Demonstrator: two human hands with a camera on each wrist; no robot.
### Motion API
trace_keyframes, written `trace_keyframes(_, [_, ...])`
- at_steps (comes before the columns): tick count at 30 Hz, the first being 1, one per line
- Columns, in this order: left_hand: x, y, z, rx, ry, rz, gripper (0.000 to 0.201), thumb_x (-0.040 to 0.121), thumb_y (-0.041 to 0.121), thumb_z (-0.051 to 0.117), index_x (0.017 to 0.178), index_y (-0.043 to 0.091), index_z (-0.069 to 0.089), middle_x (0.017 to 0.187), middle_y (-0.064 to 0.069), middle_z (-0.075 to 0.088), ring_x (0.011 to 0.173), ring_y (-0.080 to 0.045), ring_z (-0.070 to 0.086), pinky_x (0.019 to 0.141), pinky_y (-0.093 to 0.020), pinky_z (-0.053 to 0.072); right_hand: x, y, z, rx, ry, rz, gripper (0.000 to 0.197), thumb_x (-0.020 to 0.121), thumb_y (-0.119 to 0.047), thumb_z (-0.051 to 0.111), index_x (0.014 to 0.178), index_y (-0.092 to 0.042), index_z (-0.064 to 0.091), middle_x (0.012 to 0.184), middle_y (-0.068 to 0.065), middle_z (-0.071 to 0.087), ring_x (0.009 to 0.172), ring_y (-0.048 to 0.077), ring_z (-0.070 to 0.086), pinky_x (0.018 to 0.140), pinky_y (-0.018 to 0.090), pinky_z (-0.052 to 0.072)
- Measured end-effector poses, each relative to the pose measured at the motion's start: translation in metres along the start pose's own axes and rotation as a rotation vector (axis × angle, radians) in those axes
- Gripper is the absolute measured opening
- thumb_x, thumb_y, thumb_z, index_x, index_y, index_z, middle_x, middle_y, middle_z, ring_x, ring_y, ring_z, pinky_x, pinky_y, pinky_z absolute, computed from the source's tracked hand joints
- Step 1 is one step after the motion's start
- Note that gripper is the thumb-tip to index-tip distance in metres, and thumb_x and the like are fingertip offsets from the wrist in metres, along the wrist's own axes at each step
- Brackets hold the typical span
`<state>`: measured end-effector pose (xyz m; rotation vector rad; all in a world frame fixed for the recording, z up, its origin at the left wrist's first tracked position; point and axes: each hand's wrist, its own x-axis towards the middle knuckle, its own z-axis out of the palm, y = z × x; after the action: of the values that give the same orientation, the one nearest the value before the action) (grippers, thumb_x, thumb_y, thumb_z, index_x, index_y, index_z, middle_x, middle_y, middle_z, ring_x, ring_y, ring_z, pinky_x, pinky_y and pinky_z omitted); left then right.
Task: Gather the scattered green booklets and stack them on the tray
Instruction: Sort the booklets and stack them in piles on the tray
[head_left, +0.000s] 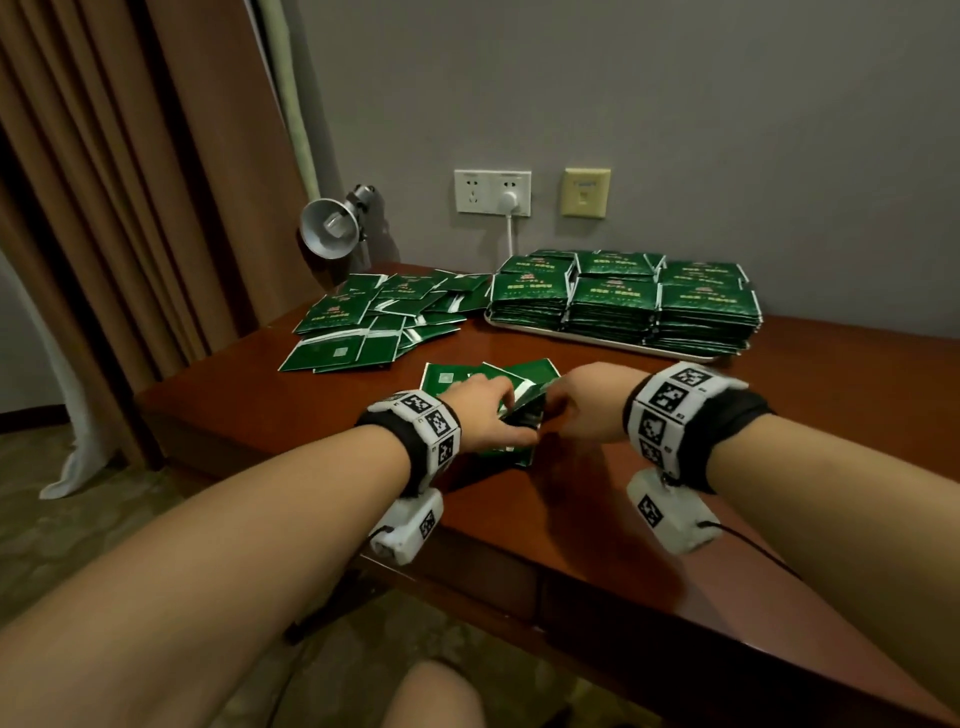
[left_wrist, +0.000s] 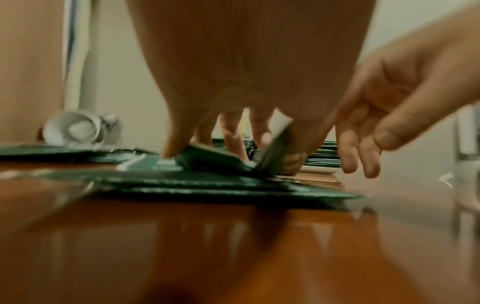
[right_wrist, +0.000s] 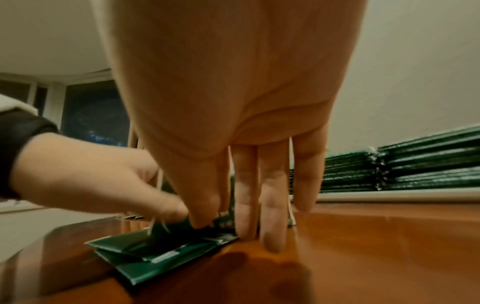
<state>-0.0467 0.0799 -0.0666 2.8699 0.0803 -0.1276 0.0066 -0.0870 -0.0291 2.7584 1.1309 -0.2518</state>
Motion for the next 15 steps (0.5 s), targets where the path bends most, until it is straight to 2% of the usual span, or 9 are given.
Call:
trace_keyframes(2, [0.002, 0.007, -0.005, -0.055, 0.080, 0.023, 0.022, 0.090, 0.035, 0.061, 0.097, 0.015, 0.058, 0.096, -0.008, 0.063, 0.088, -0.026, 0.060, 0.075, -0.033, 0.048, -0.004, -0.002, 0.000, 0.013, 0.011, -0.018, 0.028, 0.087, -0.032, 0.059, 0.113, -0.029, 0.068, 0.103, 0.000, 0.069, 0.094, 0.023, 0.063, 0.080, 0.030, 0.053])
trace_keyframes(3, [0.002, 0.007, -0.008, -0.131, 0.116, 0.033, 0.014, 0.091, 0.027, 0.058, 0.092, 0.013, 0.060, 0.090, -0.009, 0.066, 0.084, -0.026, 0.062, 0.072, -0.033, 0.049, -0.004, -0.001, -0.001, 0.003, 0.015, -0.010, 0.029, 0.087, -0.032, 0.059, 0.114, -0.029, 0.067, 0.106, 0.000, 0.068, 0.096, 0.023, 0.063, 0.081, 0.031, 0.053])
trace_keyframes(6, [0.002, -0.001, -0.014, -0.379, 0.138, -0.002, 0.013, 0.084, 0.014, 0.059, 0.090, 0.002, 0.063, 0.079, -0.013, 0.065, 0.071, -0.026, 0.061, 0.063, -0.034, 0.048, -0.001, 0.005, -0.004, -0.021, 0.065, 0.072, 0.026, 0.083, -0.034, 0.065, 0.106, -0.023, 0.064, 0.105, 0.002, 0.066, 0.091, 0.023, 0.063, 0.078, 0.032, 0.053])
trace_keyframes(7, [0.002, -0.006, -0.015, -0.442, 0.134, -0.017, 0.012, 0.082, 0.010, 0.060, 0.088, 0.001, 0.062, 0.074, -0.012, 0.062, 0.065, -0.024, 0.058, 0.060, -0.032, 0.046, -0.001, 0.007, -0.003, -0.011, 0.103, 0.093, 0.032, 0.080, -0.035, 0.069, 0.107, -0.020, 0.061, 0.106, 0.004, 0.064, 0.091, 0.024, 0.062, 0.077, 0.033, 0.053])
trace_keyframes(9, [0.001, -0.013, -0.016, -0.549, 0.115, -0.041, 0.006, 0.079, 0.003, 0.060, 0.074, 0.006, 0.058, 0.067, -0.007, 0.055, 0.060, -0.020, 0.051, 0.059, -0.029, 0.041, -0.001, 0.012, 0.000, 0.022, 0.190, 0.125, 0.055, 0.073, -0.042, 0.076, 0.114, -0.016, 0.051, 0.112, 0.007, 0.055, 0.098, 0.028, 0.058, 0.080, 0.037, 0.052])
trace_keyframes(10, [0.001, -0.016, -0.015, -0.589, 0.106, -0.048, 0.016, 0.078, 0.001, 0.060, 0.067, 0.010, 0.053, 0.064, -0.006, 0.052, 0.060, -0.020, 0.048, 0.060, -0.030, 0.039, -0.001, 0.015, 0.002, 0.035, 0.233, 0.137, 0.068, 0.069, -0.046, 0.079, 0.119, -0.015, 0.045, 0.116, 0.008, 0.048, 0.103, 0.028, 0.054, 0.083, 0.040, 0.051])
trace_keyframes(12, [0.002, -0.021, -0.011, -0.641, 0.088, -0.042, 0.018, 0.073, 0.007, 0.062, 0.064, 0.013, 0.048, 0.065, -0.010, 0.049, 0.063, -0.021, 0.047, 0.062, -0.033, 0.038, 0.000, 0.017, 0.006, 0.059, 0.279, 0.148, 0.081, 0.065, -0.053, 0.080, 0.123, -0.015, 0.038, 0.119, 0.007, 0.041, 0.109, 0.028, 0.047, 0.089, 0.041, 0.049])
trace_keyframes(13, [0.001, -0.022, -0.009, -0.657, 0.074, -0.042, 0.014, 0.071, 0.016, 0.065, 0.068, 0.011, 0.052, 0.068, -0.013, 0.050, 0.064, -0.023, 0.048, 0.062, -0.034, 0.039, 0.001, 0.016, 0.005, 0.077, 0.265, 0.143, 0.078, 0.068, -0.055, 0.077, 0.123, -0.016, 0.038, 0.117, 0.004, 0.044, 0.107, 0.026, 0.049, 0.087, 0.040, 0.050])
trace_keyframes(15, [0.004, -0.023, -0.005, -0.678, 0.082, -0.079, 0.034, 0.074, 0.039, 0.066, 0.082, 0.007, 0.061, 0.072, -0.018, 0.055, 0.060, -0.029, 0.052, 0.060, -0.035, 0.045, 0.004, 0.014, 0.005, 0.127, 0.189, 0.128, 0.060, 0.078, -0.055, 0.068, 0.118, -0.018, 0.043, 0.103, -0.001, 0.055, 0.092, 0.020, 0.058, 0.074, 0.036, 0.053])
